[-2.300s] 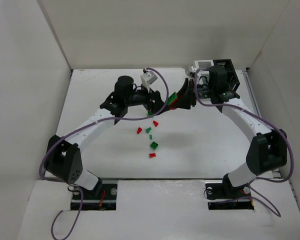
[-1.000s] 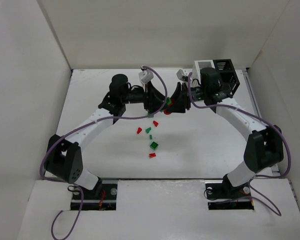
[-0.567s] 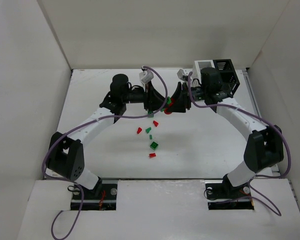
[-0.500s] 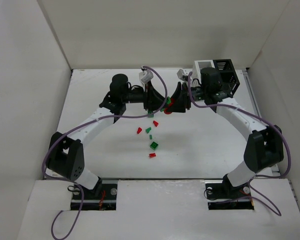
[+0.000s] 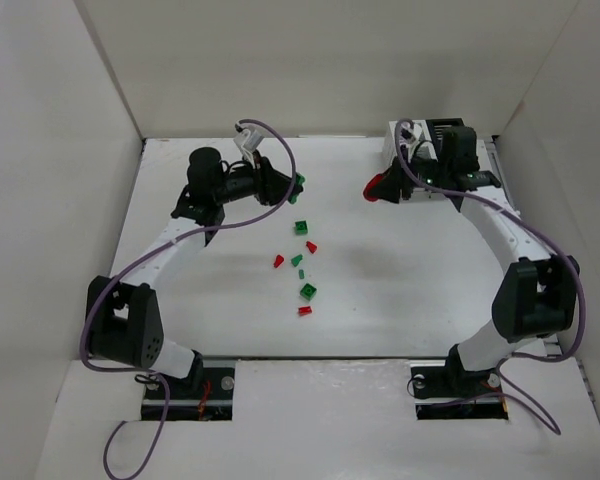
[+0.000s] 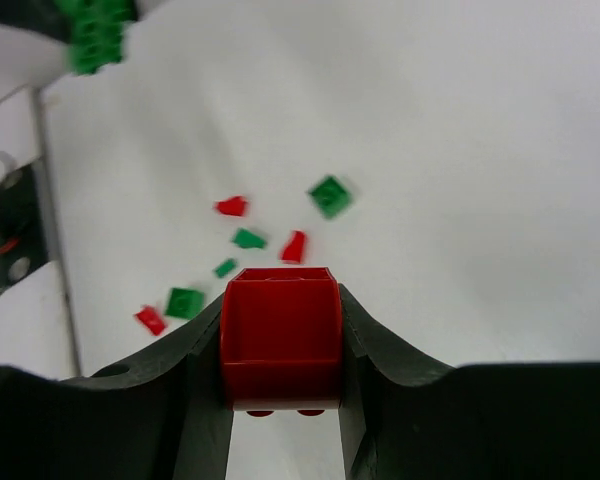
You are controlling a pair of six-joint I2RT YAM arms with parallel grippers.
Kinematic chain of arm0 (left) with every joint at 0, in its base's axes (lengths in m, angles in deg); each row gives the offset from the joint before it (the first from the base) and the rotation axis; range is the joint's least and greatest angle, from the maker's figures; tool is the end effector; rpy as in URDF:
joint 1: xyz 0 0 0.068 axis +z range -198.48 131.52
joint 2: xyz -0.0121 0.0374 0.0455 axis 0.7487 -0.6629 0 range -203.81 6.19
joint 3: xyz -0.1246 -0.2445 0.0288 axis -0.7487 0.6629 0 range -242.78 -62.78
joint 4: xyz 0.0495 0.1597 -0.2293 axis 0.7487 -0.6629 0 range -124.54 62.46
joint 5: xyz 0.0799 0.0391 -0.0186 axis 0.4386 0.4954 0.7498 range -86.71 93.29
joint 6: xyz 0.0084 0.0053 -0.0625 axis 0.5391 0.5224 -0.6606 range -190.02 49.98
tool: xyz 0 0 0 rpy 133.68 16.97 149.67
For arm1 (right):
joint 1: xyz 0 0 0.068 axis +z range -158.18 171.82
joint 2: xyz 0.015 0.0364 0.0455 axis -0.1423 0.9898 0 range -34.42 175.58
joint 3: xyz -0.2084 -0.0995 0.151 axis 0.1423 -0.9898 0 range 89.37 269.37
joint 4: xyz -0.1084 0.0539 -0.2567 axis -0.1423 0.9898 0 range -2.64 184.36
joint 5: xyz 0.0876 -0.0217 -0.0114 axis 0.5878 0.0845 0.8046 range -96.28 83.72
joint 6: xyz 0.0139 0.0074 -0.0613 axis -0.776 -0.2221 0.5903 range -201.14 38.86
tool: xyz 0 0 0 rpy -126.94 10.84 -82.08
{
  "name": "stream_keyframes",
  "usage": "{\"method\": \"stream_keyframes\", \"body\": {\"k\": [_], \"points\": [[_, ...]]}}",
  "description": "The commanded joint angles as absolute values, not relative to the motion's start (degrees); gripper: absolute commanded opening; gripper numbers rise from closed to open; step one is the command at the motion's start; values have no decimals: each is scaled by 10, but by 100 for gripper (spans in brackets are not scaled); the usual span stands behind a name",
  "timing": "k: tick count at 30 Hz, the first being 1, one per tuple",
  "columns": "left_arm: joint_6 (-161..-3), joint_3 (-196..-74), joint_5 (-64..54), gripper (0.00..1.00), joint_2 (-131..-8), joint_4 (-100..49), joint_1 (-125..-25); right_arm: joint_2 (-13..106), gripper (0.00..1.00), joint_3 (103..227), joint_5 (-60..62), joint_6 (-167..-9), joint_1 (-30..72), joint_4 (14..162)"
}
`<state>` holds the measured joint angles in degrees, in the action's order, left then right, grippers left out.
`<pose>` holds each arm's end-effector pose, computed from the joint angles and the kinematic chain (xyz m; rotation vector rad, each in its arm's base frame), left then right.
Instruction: Sort the legos into containers by color
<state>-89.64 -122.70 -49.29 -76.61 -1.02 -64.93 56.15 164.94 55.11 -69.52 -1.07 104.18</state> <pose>0.3350 -0.1392 0.3359 0.7308 1.4867 -1.1722 0.3722 0.0894 0.3177 -0.9139 1.7449 1.0684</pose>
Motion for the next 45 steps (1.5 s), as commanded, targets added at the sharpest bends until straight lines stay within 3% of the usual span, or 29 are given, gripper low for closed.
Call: {"method": "stream_keyframes", "body": {"k": [1,9,19,28,45], "points": [[-890,-1246,-404,0,-731,-71,-647,558,0,1721,348,-702,-27,1105],[-909,-1251,-177,0,-696,-150,-647,585,0,1783,128,-766,-70,1112],[-904,-1286,-109,0,-718,-183,-647,686,0,1906,-51,-815,-104,1160],[-893,-1292,-109,0,-744,-176,-625,759,0,1991,-74,-821,-122,1173],[-857,-1372,-174,0,-831,-128,-553,792,0,2025,-26,-827,-122,1102]]}}
